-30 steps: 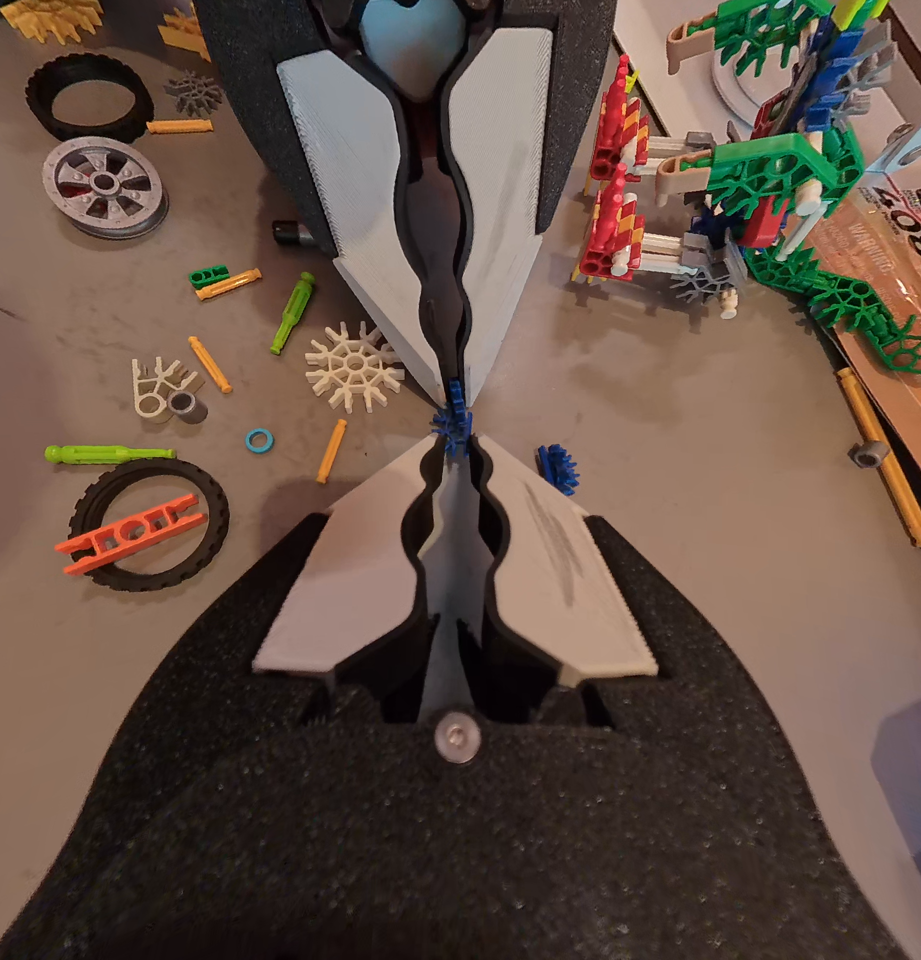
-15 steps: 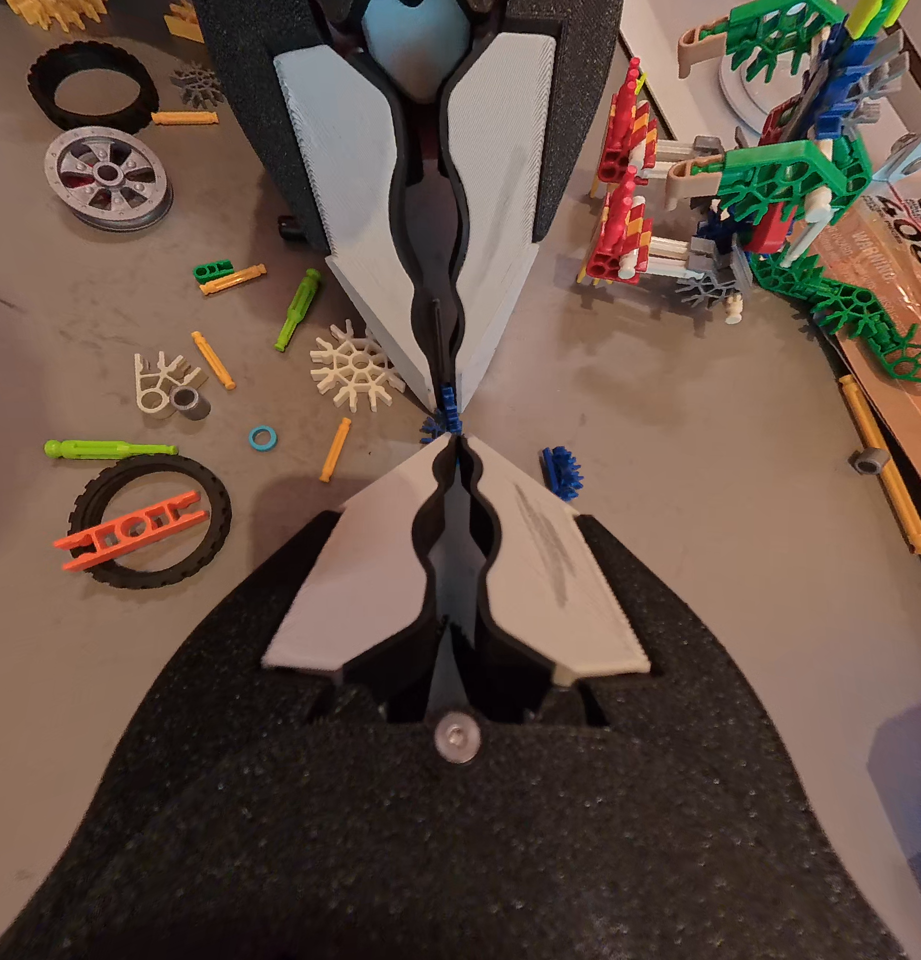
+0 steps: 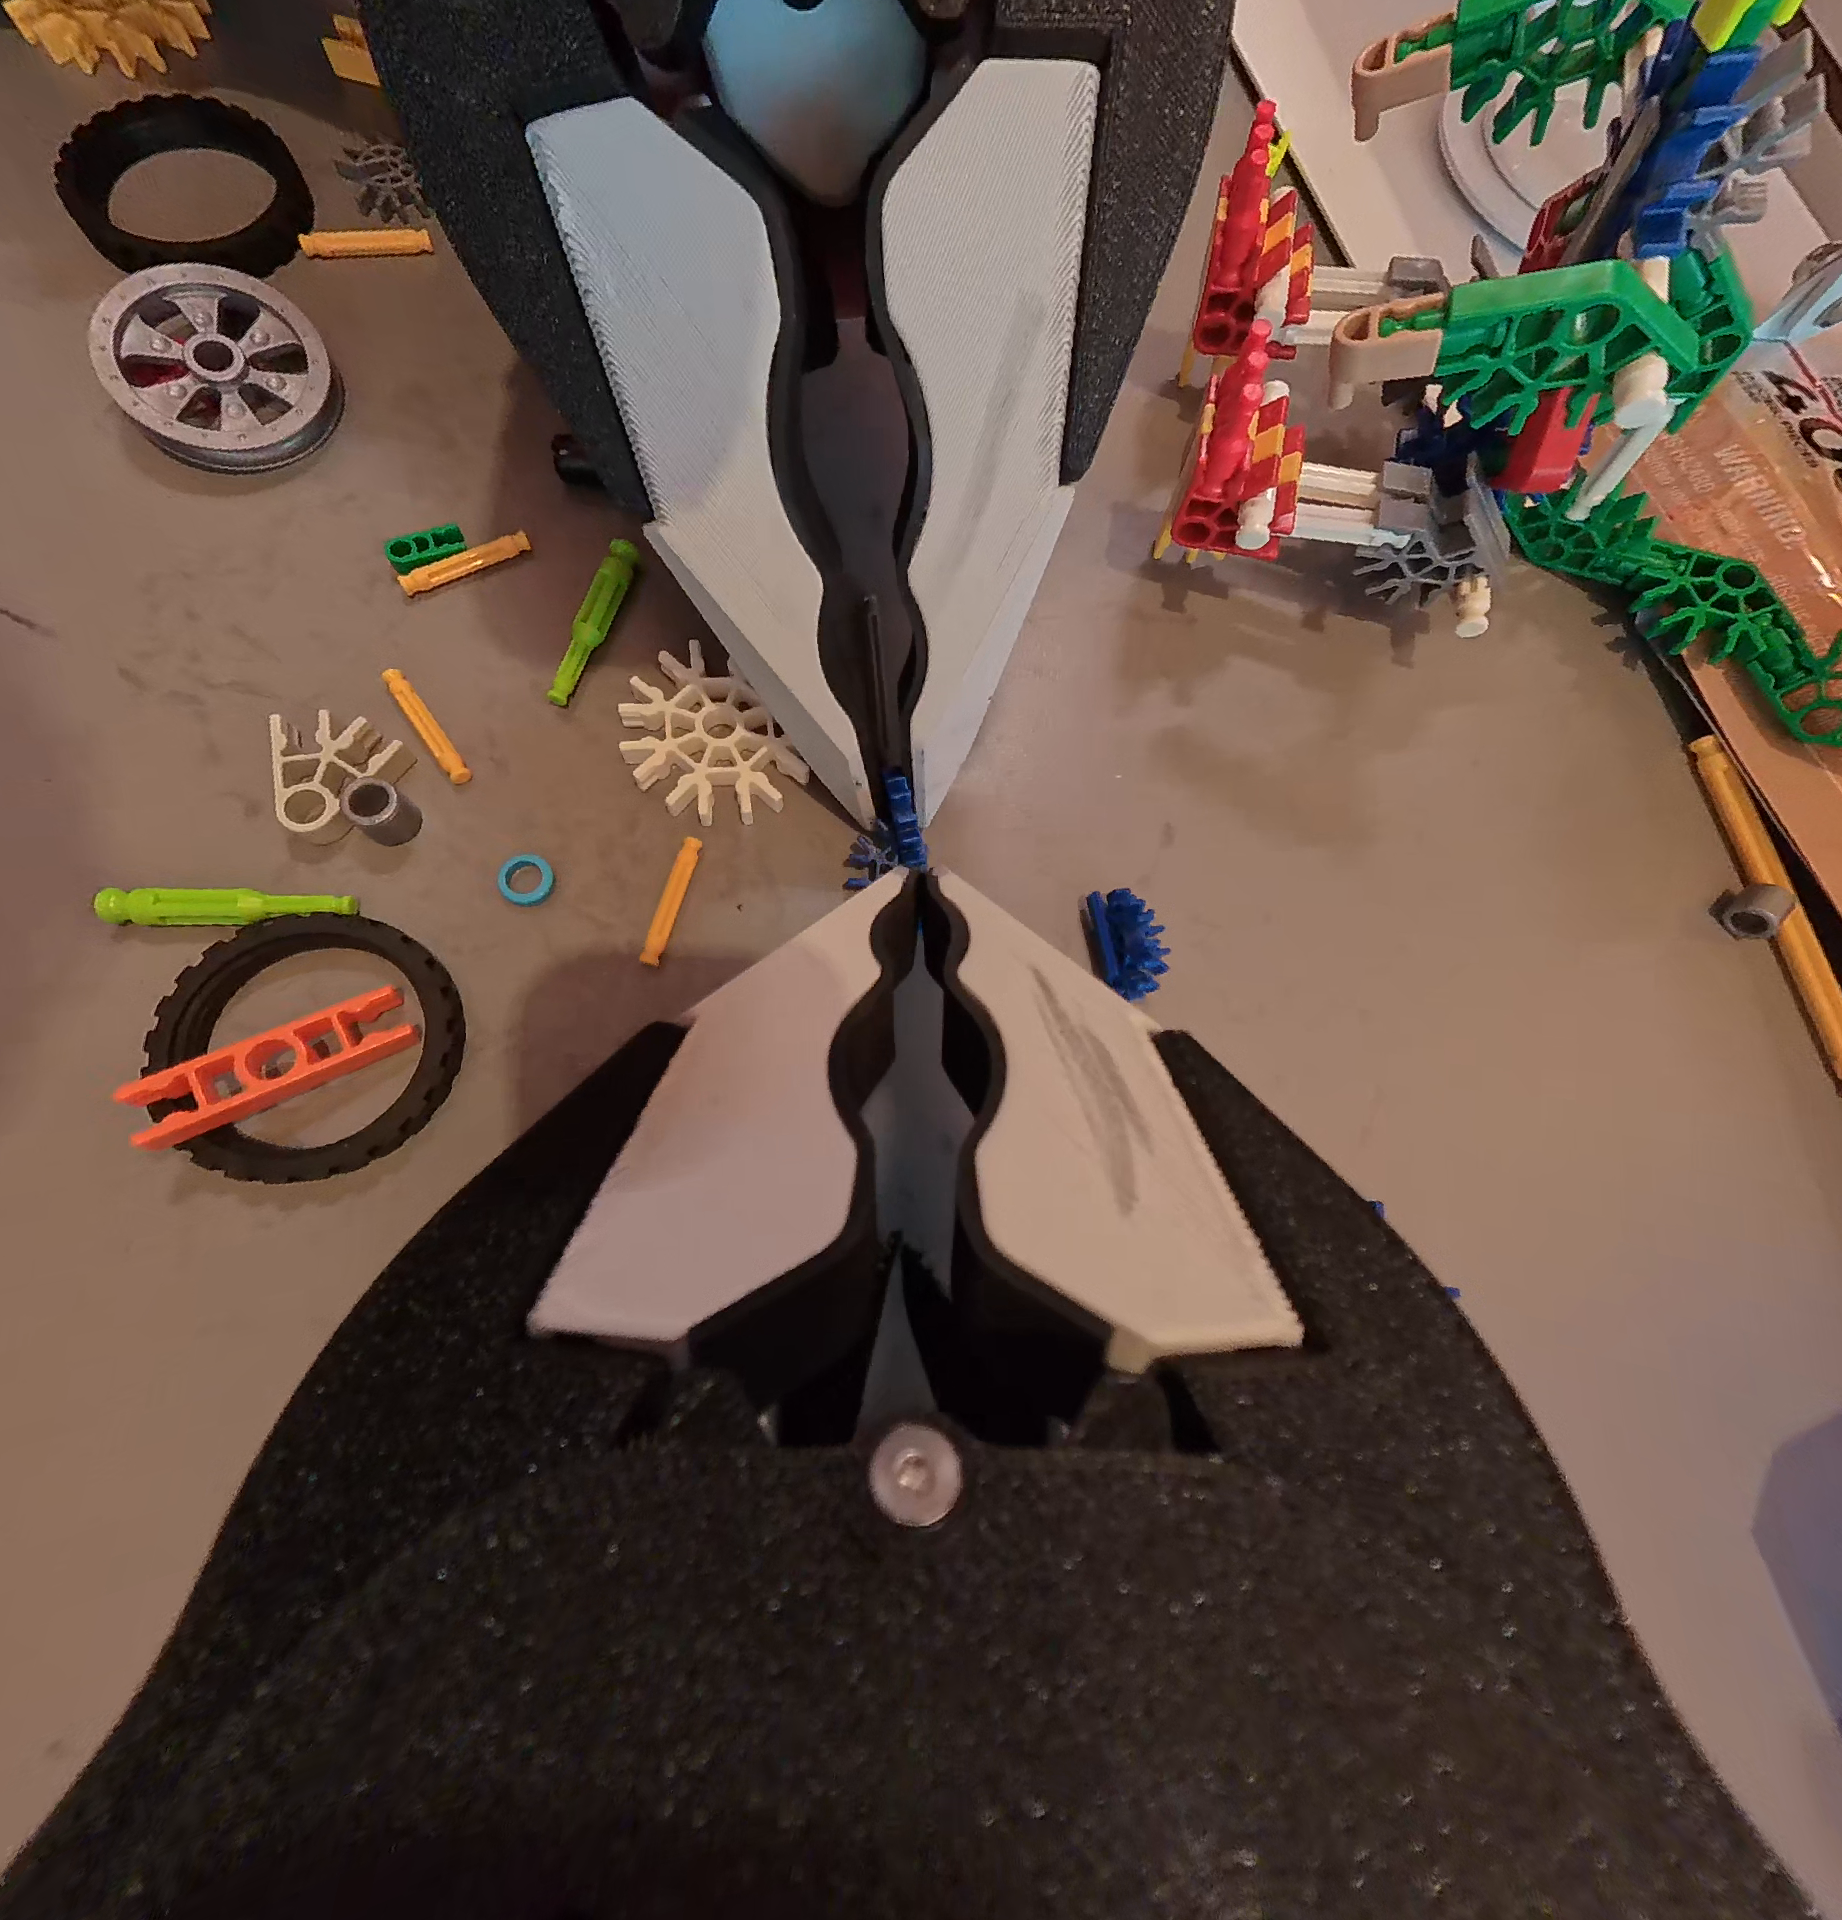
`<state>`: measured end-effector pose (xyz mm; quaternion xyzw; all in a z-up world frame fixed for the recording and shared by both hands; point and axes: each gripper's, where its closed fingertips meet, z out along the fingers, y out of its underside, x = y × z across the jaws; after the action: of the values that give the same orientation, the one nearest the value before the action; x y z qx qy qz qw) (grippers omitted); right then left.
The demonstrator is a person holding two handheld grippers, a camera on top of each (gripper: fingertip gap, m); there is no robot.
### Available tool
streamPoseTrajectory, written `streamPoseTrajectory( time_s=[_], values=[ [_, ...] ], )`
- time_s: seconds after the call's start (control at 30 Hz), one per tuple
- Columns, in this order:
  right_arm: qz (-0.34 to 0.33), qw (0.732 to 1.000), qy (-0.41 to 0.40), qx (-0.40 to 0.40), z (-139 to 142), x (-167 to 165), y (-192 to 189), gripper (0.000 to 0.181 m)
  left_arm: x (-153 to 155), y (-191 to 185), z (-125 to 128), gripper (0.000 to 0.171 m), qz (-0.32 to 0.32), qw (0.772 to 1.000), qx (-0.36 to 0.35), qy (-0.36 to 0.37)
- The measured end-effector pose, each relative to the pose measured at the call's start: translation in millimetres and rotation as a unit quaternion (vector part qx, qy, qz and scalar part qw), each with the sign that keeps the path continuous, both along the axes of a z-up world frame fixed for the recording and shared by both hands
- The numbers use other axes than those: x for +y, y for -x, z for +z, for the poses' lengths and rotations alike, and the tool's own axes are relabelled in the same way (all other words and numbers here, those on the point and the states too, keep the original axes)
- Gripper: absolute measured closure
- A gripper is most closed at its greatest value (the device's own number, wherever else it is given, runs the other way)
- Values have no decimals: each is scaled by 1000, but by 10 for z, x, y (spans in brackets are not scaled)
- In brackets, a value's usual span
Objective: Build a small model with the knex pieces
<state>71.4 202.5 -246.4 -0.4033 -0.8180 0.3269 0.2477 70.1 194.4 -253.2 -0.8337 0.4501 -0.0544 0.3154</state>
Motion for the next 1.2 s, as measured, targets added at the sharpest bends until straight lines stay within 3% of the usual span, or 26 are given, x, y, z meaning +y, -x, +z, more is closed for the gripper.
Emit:
streamPoseTrajectory(
  time_s=[0.63,1.2],
  values=[
    [-12,1000,13,7,105,53,-39,174,5,6,-4,171,1,1000,-12,0],
    [11,1000,-7,-21,-49,-21,-87,170,19,-11,-4,171,1,1000,-6,-1]
  ],
)
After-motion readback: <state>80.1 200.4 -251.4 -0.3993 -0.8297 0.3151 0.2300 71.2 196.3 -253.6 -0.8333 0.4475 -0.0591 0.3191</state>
